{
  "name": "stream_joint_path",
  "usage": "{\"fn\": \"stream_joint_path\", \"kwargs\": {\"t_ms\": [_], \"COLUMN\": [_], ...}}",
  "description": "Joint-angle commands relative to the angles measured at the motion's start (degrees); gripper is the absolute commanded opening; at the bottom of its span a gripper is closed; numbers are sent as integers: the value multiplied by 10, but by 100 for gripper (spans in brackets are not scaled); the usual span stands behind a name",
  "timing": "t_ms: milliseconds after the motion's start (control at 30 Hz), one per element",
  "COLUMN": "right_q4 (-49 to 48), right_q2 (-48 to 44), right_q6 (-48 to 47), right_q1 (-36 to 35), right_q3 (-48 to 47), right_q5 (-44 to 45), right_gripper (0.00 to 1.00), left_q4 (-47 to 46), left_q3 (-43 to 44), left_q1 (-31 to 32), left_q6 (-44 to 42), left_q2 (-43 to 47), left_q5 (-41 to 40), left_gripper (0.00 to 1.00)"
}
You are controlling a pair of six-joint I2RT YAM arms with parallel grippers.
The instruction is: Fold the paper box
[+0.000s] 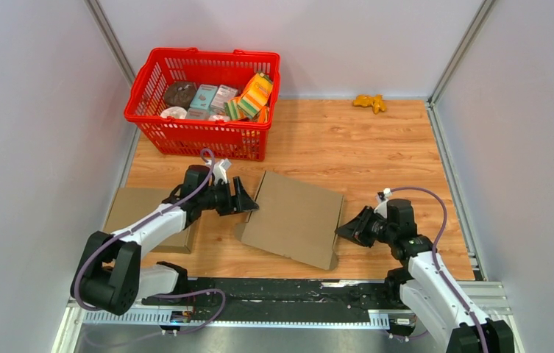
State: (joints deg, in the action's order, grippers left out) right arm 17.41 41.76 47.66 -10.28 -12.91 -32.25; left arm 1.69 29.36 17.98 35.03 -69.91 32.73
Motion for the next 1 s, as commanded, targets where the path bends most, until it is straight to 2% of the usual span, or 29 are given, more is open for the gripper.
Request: {"fn": "stream_joint_path", "kwargs": {"t_ms": [0,233,400,700,833,867,900,933,967], "right_q4": [65,61,59,61,59,59,57,56,50], "right_q2": [-2,8,9,5,5,1,-1,-4,-13], "right_q6": [-14,-18,-18,-26,-25,-23,-21,-19,-18], "right_q1": [15,21,23,24,24,25,25,37,46], "right_q3": [28,28,27,11,17,18,22,31,39], "right_q5": [89,81,79,75,72,72,71,68,50], "right_gripper": [19,19,19,21,22,22,21,21,21], "left_q4": [-58,-122,-246,-296,-319,-293,-243,-166,-31], "left_q3": [2,8,-17,-27,-35,-32,-25,-10,19], "left_q1": [-4,-5,-1,24,28,28,28,28,29], "left_q6": [-2,40,118,174,203,192,167,124,54], "left_q2": [-19,-87,-123,-117,-85,-75,-63,-39,-30], "left_q5": [43,140,195,205,205,200,159,121,80], "left_gripper": [78,79,79,65,66,68,76,76,78]}}
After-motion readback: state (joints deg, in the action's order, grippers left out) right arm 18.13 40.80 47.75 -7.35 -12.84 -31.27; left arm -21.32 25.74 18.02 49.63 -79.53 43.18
